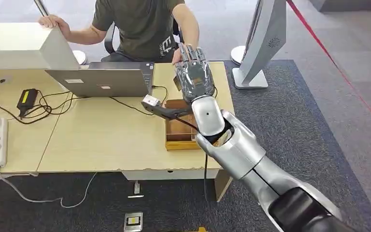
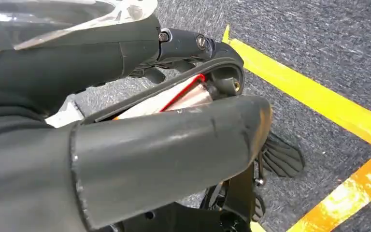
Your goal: Pass the card to the sensor for recognition and then transmit it.
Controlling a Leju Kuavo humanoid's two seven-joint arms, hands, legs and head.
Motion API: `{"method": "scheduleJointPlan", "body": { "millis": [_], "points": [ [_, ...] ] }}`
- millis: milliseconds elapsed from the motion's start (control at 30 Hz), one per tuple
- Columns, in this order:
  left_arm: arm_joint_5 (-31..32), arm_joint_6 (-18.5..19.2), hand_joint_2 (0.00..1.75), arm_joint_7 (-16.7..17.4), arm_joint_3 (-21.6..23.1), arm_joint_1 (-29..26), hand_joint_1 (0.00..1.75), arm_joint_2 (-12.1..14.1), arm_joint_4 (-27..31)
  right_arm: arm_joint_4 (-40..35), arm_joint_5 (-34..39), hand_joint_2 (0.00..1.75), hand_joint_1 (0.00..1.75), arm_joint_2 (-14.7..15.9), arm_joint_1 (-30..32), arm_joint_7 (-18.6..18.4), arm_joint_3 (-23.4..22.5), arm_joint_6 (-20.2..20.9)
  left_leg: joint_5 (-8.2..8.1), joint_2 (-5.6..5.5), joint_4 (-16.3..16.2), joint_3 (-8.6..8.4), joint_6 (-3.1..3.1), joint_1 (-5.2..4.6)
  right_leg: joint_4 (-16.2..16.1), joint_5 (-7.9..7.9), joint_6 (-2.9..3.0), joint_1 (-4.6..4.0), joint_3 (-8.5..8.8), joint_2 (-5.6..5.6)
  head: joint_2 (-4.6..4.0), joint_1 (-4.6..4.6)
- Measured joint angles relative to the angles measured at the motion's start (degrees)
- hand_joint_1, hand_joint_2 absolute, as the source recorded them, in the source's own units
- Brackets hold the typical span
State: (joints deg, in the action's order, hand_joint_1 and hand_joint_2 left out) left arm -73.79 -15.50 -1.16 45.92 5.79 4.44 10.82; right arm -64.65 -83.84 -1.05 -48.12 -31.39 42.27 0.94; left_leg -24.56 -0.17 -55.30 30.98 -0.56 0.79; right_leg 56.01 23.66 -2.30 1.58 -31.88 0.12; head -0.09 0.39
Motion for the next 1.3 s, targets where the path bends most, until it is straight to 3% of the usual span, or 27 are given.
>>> {"method": "scheduleJointPlan", "body": {
  "millis": [200,400,867,900,933,1300],
  "points": [
    [-1.4,-1.09,0.0,0.05,0.0,-0.04,0.0,-0.22,0.0,7.53,2.53,1.75,1.75,-4.21,-2.5,-3.6,1.0,2.64,0.0,-0.01,0.0,0.03,0.0,0.0,0.0,-0.01,0.01,-0.01,-0.02,-0.03,0.02,0.02],
    [-2.01,-0.68,0.0,0.02,0.0,-0.12,0.0,-0.39,0.0,11.05,3.5,1.75,1.75,-6.53,-4.11,-5.35,1.46,4.46,0.01,-0.01,0.0,0.03,0.0,0.01,-0.01,0.0,0.01,-0.01,-0.02,-0.05,0.0,0.02],
    [-2.49,-0.72,0.0,1.12,0.0,-0.18,0.0,-0.39,0.0,11.73,3.47,1.75,1.69,-6.57,-3.93,-8.06,2.16,7.82,0.01,0.0,-0.01,-0.01,0.0,0.0,-0.01,0.0,0.01,-0.01,-0.02,-0.05,0.0,0.04],
    [-2.49,-0.79,0.0,1.16,0.0,-0.21,0.0,-0.42,0.0,11.4,3.41,1.75,0.0,-6.36,-3.82,-8.26,2.18,7.84,0.01,0.0,-0.01,-0.01,0.0,0.0,-0.01,0.0,0.01,-0.01,-0.02,-0.05,0.0,0.04],
    [-2.51,-0.83,0.0,1.16,0.0,-0.23,0.0,-0.42,0.0,11.25,3.28,0.0,0.0,-6.25,-3.8,-8.37,2.21,7.89,0.0,0.0,-0.01,-0.01,0.0,0.0,-0.01,0.0,0.01,-0.01,-0.02,-0.05,0.02,0.02],
    [-2.49,-0.92,0.0,1.49,0.0,-0.38,0.0,-0.42,0.0,9.3,0.83,0.0,0.0,-3.65,-3.15,-7.34,2.05,7.39,0.01,0.0,-0.01,-0.03,0.0,0.0,-0.02,-0.02,0.02,-0.01,-0.02,-0.04,0.02,0.02]
  ]
}}
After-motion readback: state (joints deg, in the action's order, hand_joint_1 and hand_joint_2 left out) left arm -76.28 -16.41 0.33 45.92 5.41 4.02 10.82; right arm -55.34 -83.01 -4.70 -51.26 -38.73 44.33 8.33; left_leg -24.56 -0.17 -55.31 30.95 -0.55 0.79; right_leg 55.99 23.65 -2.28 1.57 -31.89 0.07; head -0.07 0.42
